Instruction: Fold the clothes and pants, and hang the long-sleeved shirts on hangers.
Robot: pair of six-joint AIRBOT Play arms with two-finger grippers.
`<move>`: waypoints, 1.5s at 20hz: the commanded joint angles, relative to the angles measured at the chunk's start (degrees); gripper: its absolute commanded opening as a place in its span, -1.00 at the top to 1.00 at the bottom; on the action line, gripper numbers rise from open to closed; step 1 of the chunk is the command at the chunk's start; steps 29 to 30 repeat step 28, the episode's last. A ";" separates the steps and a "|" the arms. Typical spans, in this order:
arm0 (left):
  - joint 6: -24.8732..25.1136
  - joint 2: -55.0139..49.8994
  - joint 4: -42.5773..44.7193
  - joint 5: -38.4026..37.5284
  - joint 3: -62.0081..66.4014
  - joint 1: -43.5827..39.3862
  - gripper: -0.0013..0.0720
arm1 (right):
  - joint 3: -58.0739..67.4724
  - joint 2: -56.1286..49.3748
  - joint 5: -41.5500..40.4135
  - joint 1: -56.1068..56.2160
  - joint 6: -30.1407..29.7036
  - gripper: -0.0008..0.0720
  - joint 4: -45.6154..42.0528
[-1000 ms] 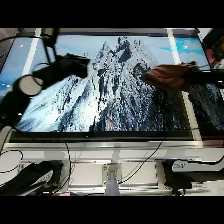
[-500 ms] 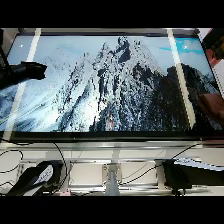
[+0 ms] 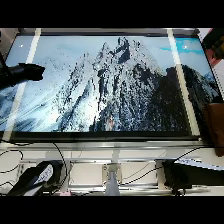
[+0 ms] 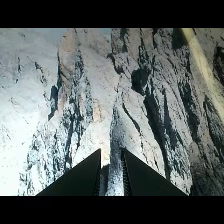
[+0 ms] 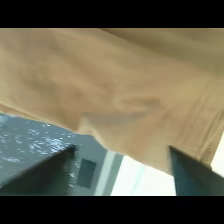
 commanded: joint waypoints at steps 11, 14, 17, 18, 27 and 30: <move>0.00 0.04 -0.02 -0.04 -0.02 0.07 0.57 | 7.19 1.79 -5.62 31.28 -6.23 0.95 6.67; 0.00 0.04 0.00 -0.04 -0.02 0.07 0.57 | 11.10 2.21 -5.86 44.24 -6.19 0.95 -1.14; 0.00 0.04 0.00 -0.02 -0.02 0.07 0.57 | 13.25 2.23 -5.92 53.94 -6.16 0.95 -4.72; 0.00 0.04 0.00 -0.04 -0.02 0.07 0.58 | 13.25 2.29 -6.01 56.22 -6.16 0.95 -4.81; 0.00 0.04 0.00 -0.04 -0.02 0.07 0.57 | 13.25 2.29 -5.70 60.96 -6.19 0.94 -3.87; 0.00 0.04 0.00 -0.02 -0.02 0.07 0.57 | 13.25 2.29 -5.70 60.96 -6.19 0.94 -3.89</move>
